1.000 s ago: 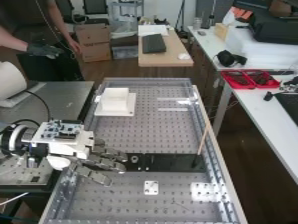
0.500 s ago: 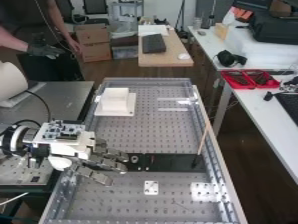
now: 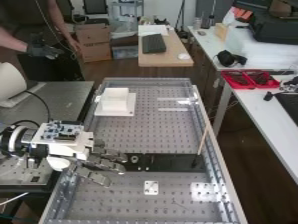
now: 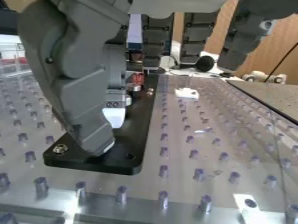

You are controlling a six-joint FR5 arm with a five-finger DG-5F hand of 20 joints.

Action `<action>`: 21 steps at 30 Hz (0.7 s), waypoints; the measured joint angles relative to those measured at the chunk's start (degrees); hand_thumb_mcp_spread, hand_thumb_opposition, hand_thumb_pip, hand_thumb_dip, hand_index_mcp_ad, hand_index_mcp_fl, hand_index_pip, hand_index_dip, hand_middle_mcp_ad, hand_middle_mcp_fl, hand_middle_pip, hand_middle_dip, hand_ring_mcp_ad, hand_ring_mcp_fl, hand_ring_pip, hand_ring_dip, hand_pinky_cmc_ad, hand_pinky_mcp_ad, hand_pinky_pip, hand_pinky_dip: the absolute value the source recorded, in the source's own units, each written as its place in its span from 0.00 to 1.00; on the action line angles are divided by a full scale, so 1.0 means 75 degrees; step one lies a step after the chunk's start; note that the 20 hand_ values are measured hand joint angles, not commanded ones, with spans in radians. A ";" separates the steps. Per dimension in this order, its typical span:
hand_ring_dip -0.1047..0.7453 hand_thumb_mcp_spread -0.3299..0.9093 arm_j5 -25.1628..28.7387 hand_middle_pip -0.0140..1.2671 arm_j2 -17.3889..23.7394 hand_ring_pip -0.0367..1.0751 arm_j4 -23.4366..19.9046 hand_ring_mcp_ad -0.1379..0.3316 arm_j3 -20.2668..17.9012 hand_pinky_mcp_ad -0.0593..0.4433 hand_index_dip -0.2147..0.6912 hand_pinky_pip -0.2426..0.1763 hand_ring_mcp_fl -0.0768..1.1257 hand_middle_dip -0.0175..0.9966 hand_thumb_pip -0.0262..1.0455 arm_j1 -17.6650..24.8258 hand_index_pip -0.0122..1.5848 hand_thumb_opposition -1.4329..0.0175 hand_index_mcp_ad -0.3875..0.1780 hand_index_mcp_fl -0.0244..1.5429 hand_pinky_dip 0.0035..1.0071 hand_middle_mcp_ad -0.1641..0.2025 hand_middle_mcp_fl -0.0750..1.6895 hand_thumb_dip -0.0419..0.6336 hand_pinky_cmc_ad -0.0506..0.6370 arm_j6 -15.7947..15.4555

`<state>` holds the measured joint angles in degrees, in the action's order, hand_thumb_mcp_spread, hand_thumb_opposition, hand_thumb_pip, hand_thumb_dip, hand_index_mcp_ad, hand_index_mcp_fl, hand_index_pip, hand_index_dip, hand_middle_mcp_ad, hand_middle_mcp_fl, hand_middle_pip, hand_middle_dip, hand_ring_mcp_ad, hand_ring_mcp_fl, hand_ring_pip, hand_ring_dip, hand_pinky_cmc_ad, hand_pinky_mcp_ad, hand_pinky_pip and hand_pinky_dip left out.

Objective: Grab the smaller nut and place it in the white container

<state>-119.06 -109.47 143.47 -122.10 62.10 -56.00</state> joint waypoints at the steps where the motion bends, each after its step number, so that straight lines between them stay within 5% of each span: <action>1: 0.27 0.65 0.0000 0.12 0.0000 0.11 -0.0005 0.54 -0.0002 0.65 0.32 0.40 0.06 0.30 0.60 -0.0001 0.96 0.36 0.25 0.19 0.19 0.40 0.05 0.39 0.53 0.0000; 21: 0.27 0.71 0.0067 0.12 -0.0020 0.11 0.0033 0.54 0.0008 0.64 0.33 0.40 0.06 0.30 0.60 0.0053 0.96 0.35 0.26 0.21 0.19 0.40 0.05 0.40 0.53 0.0054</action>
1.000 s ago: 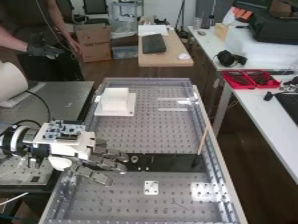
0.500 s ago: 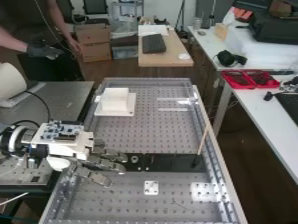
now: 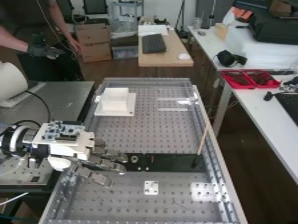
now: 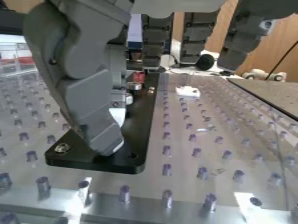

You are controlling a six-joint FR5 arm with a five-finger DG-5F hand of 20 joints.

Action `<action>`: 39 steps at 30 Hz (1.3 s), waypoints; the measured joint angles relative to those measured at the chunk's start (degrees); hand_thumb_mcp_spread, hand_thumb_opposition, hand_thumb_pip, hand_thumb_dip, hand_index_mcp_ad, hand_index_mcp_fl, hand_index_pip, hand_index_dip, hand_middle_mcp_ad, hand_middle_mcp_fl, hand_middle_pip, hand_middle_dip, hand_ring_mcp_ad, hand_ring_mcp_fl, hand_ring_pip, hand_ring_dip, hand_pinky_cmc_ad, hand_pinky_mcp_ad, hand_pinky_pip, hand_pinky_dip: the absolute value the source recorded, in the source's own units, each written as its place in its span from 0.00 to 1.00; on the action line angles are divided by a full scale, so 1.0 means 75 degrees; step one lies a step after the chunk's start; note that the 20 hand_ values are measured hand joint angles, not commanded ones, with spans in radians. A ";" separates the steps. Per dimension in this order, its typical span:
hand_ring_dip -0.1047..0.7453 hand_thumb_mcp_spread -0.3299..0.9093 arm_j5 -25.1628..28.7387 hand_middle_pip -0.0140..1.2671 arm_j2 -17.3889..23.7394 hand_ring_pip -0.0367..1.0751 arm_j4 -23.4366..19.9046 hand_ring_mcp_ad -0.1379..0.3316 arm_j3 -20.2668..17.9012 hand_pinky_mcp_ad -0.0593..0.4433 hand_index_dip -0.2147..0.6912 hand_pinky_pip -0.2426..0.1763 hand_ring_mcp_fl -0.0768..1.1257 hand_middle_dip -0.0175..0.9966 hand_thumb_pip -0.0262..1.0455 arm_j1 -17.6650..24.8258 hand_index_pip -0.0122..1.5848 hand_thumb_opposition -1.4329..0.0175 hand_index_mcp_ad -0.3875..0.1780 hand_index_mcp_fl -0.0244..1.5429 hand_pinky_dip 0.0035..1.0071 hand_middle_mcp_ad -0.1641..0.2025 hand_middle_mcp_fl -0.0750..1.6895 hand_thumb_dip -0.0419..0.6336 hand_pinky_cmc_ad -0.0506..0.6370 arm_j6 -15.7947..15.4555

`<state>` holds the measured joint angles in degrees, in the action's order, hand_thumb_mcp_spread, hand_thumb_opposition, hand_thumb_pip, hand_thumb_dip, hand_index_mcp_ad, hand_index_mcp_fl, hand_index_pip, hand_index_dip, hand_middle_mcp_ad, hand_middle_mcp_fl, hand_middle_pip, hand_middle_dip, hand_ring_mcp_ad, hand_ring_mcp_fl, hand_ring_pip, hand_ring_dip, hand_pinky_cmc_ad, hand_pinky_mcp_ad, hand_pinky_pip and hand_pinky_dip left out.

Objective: Grab the smaller nut and place it in the white container

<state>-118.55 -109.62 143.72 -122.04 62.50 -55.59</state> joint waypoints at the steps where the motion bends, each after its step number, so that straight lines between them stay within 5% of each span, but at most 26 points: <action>1: 0.28 0.71 0.0002 0.12 0.0001 0.11 0.0000 0.54 0.0000 0.64 0.33 0.40 0.06 0.30 0.60 0.0004 0.96 0.35 0.26 0.21 0.19 0.40 0.05 0.40 0.53 0.0002; 39: 0.27 0.70 0.0006 0.12 -0.0048 0.11 0.0127 0.54 0.0142 0.64 0.34 0.40 0.06 0.30 0.60 0.0064 0.96 0.32 0.19 0.24 0.19 0.40 0.06 0.43 0.53 -0.0001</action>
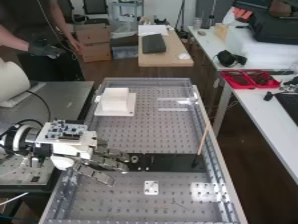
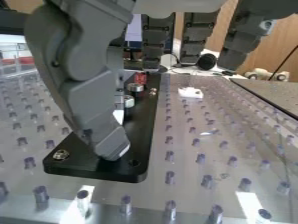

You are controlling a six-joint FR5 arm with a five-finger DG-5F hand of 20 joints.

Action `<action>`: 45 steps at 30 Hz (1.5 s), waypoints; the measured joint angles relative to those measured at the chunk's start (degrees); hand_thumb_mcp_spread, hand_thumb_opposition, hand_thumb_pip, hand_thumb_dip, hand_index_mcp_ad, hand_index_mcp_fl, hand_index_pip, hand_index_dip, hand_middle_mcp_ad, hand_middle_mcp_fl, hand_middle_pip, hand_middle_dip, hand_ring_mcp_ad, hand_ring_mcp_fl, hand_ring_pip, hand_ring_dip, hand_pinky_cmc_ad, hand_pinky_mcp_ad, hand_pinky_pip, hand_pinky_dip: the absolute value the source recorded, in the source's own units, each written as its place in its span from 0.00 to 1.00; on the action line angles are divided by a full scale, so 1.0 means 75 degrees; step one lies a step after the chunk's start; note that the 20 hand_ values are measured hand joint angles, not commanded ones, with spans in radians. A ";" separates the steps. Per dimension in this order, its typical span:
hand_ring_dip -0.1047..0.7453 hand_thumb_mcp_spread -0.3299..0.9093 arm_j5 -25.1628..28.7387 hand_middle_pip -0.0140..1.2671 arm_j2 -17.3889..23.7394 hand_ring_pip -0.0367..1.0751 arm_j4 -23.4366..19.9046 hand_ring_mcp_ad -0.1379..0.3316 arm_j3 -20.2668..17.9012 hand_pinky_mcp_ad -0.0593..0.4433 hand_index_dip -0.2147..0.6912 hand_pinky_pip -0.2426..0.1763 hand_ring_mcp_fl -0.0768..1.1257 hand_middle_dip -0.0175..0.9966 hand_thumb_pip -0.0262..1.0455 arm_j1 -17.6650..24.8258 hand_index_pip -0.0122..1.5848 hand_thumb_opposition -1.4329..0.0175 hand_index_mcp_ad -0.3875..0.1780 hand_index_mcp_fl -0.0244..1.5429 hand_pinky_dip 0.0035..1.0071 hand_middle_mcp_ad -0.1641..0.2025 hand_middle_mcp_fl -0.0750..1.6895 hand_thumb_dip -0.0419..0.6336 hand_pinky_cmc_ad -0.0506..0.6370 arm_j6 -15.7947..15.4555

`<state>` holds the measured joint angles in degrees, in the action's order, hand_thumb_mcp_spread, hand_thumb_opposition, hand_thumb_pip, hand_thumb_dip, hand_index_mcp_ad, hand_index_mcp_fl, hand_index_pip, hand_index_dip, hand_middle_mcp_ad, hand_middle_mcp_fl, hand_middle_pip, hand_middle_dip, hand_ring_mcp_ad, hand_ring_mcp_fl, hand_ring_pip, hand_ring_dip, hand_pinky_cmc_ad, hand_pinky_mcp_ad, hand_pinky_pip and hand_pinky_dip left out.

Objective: Grab the smaller nut and place it in the white container

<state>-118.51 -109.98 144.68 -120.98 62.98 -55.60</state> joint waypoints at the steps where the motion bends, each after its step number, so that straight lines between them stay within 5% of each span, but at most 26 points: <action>1: 0.27 0.71 0.0002 0.12 0.0001 0.11 -0.0001 0.54 -0.0002 0.64 0.34 0.40 0.06 0.30 0.60 0.0001 0.96 0.32 0.19 0.24 0.19 0.40 0.06 0.43 0.53 0.0003; 31: 0.27 0.72 -0.0043 0.12 0.0486 0.12 0.0424 0.54 0.0116 0.64 0.34 0.40 0.06 0.30 0.57 0.0174 0.96 0.32 0.19 0.25 0.19 0.41 0.06 0.42 0.53 0.0025; 45: 0.27 0.72 -0.0548 0.12 0.1234 0.12 0.1202 0.54 0.0250 0.64 0.34 0.40 0.06 0.30 0.57 0.1091 0.96 0.32 0.18 0.25 0.19 0.41 0.06 0.42 0.53 0.0094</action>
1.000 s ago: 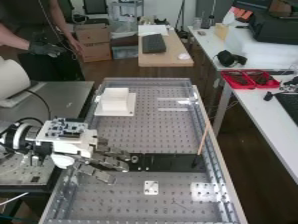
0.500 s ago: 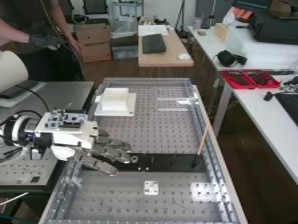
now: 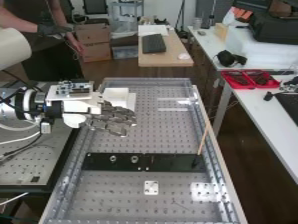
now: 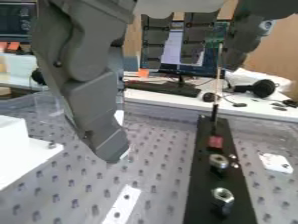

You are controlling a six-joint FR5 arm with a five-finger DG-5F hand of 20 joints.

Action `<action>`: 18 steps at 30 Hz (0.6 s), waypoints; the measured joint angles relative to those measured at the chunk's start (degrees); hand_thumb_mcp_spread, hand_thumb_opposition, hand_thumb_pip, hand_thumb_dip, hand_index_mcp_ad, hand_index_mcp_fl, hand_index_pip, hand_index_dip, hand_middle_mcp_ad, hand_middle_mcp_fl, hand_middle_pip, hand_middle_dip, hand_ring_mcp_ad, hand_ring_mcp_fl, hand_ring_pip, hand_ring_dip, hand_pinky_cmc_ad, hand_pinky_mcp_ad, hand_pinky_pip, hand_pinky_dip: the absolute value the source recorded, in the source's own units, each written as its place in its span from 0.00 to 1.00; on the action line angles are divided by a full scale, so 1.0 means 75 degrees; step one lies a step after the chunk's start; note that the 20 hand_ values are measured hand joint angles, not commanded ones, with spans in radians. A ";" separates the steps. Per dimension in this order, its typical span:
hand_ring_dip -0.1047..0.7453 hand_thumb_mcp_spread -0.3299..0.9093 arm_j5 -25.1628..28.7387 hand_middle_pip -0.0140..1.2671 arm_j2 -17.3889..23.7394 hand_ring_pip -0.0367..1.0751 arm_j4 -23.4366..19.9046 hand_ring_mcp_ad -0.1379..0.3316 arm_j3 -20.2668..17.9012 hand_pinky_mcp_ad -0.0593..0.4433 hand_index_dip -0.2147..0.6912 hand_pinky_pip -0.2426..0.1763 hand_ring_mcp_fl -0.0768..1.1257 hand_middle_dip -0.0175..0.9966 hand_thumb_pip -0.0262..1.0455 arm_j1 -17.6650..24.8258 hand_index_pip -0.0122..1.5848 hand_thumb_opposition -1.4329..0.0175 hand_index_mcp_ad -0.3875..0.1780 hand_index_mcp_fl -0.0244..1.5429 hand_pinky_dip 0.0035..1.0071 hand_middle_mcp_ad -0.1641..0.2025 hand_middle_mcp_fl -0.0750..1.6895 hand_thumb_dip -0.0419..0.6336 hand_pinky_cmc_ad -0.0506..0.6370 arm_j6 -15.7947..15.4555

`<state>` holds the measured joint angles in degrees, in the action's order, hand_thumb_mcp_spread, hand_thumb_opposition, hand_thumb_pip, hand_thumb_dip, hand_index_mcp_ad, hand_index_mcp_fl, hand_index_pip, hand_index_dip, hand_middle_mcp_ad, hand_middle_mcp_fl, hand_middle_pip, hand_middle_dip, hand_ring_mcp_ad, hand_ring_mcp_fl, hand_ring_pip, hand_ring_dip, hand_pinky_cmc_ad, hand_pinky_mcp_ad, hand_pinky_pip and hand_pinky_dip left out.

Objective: Grab the smaller nut and place it in the white container

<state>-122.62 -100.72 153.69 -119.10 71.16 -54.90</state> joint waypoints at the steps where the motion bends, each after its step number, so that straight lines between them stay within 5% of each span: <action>1: 0.27 0.72 -0.0041 0.12 0.0012 0.12 0.0062 0.54 0.0036 0.64 0.33 0.40 0.06 0.30 0.57 0.0084 0.96 0.32 0.18 0.25 0.19 0.41 0.06 0.42 0.53 0.0002; 18: 0.27 0.72 -0.0718 0.12 -0.0379 0.12 0.0848 0.54 0.0840 0.64 0.34 0.40 0.06 0.30 0.57 0.1726 0.96 0.32 0.18 0.25 0.19 0.41 0.06 0.42 0.53 0.0148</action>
<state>-128.00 -103.56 160.05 -112.80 84.10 -53.78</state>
